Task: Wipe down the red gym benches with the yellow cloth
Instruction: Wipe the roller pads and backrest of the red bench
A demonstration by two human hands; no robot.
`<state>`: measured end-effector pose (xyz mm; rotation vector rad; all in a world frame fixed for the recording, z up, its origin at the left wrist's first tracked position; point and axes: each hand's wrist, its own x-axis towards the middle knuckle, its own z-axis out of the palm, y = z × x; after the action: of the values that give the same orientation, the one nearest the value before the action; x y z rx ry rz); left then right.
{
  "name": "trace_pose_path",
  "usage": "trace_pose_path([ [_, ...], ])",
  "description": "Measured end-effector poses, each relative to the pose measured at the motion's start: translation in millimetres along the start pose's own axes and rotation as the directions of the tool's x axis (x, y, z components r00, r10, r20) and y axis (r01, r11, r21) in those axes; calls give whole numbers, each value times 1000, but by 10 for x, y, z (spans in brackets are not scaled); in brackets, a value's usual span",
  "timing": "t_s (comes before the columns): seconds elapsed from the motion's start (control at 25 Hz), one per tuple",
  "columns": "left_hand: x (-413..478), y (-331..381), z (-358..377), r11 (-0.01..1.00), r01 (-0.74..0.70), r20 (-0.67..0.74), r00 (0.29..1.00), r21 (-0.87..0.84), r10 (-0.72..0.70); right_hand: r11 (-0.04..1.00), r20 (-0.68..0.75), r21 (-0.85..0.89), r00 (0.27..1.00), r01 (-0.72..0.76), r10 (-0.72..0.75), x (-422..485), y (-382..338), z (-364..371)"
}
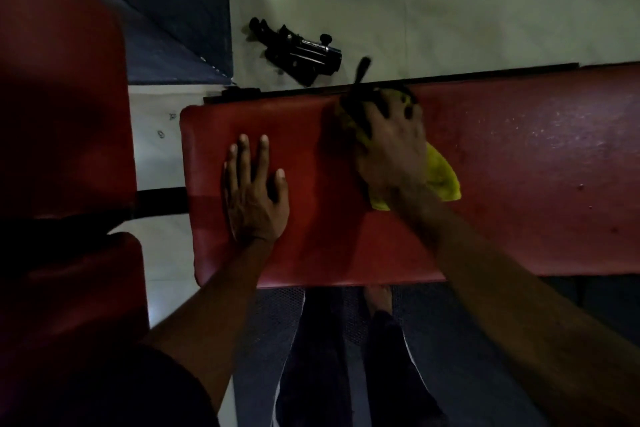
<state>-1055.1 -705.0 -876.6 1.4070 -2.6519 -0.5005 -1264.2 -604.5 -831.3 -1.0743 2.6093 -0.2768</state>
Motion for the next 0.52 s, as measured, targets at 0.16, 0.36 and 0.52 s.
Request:
trace_pose_path([
  [0.16,18,16,-37,1000,12,0,1000,-10,-12,995,56,19,994,97,-98,123,-6,-112],
  [0.36,72,60,-127,990,47,-4,999,-129,-48,978,-67,118,981,-174,183,125,-188,-8],
  [0.52,487,8,-184,990,67,-25,997,-127,-71,993,-23,117,1000,15,-12,154,-470,101],
])
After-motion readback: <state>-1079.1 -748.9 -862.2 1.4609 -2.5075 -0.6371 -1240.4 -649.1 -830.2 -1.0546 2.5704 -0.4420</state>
